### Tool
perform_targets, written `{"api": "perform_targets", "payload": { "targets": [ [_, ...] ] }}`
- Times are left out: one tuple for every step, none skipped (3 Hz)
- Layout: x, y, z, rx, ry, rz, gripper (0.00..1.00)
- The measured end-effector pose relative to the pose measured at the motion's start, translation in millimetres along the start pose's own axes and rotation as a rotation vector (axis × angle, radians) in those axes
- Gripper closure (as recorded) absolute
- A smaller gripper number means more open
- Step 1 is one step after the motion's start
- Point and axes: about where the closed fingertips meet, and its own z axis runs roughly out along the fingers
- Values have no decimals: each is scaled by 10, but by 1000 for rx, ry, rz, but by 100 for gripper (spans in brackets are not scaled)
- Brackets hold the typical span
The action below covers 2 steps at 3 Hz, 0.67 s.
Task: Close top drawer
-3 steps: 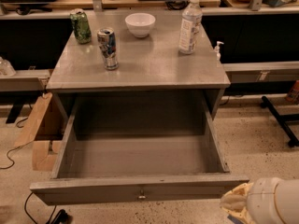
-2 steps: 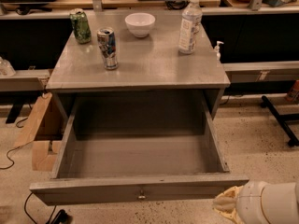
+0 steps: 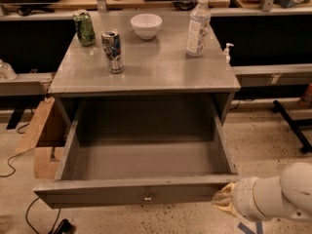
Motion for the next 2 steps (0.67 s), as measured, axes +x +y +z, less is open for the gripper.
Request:
{"api": "perform_targets", "payload": {
  "targets": [
    [1,0,0,0,0,0,100],
    [-117,-304,90,12,-23,-17,100]
  ]
}}
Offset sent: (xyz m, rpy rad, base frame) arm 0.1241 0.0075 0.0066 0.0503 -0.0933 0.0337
